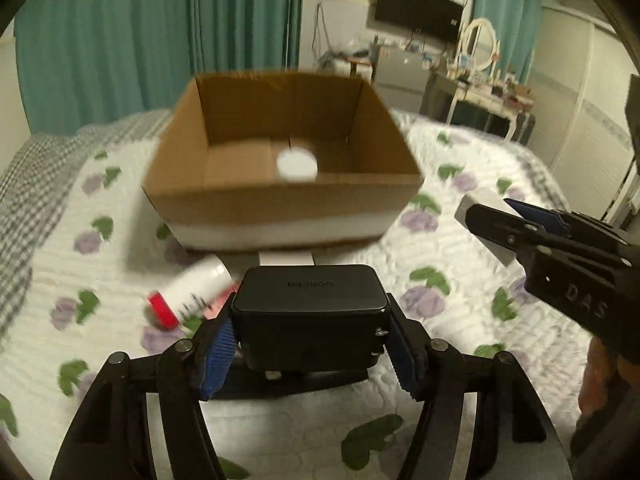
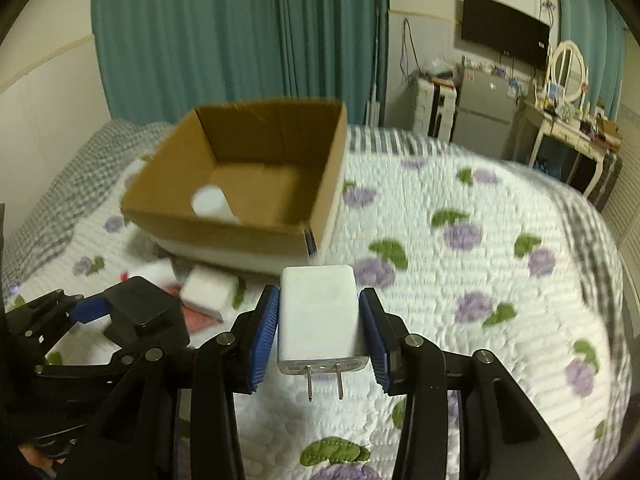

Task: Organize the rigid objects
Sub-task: 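Carry the power bank and charger over the box and release both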

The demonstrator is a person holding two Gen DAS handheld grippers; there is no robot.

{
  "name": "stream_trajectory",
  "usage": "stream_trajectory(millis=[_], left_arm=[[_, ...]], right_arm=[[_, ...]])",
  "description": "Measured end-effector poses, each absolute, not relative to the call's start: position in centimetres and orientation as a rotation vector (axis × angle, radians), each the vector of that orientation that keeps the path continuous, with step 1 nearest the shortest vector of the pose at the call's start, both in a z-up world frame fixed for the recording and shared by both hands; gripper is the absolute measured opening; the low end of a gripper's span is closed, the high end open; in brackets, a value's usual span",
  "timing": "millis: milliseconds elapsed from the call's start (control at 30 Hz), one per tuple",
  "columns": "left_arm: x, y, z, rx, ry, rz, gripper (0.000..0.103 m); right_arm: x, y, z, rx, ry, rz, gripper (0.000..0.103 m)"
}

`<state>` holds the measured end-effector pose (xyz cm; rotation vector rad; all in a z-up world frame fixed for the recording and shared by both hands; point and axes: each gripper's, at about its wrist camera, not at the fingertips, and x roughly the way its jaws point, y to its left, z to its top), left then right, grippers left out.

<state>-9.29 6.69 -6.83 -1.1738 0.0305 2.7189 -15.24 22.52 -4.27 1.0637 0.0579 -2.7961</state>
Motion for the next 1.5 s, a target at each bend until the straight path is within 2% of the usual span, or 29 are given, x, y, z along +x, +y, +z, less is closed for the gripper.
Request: stream_trajectory(millis=[233,433,533,767,1067,1500], left_arm=[[-9.7,5.0,-1.2,-1.007,0.038,2.748,0.067],[-14.1,4.3,1.5,-0.899,0.118,2.790,0.067],[-17.3,4.8,1.3,-0.906,0.183,2.790,0.067],[-23.8,5.4,-2.3,-0.967,0.196,2.781,0.067],[-27.3,5.5,-6.0,-1.109,0.174,2.765,0.070],[-25.3,2.4,-2.7,-1.018,0.115,2.848,0.071]], right_arm=[[-17.0,21.2,0.1,0.925,0.094,-2.815,0.041],[-20.4,20.1,1.8,0.845,0.083,-2.815,0.041],[-22.3,19.6,1.7,0.831,0.075,-2.806,0.041],[-25.9,19.9,-0.9,0.884,0.068,-2.789,0.041],[-27.2,20.6,-2.8,0.946,0.054,-2.774,0.041],[-30.0,18.5,-2.4,0.920,0.063,-2.756,0.041]])
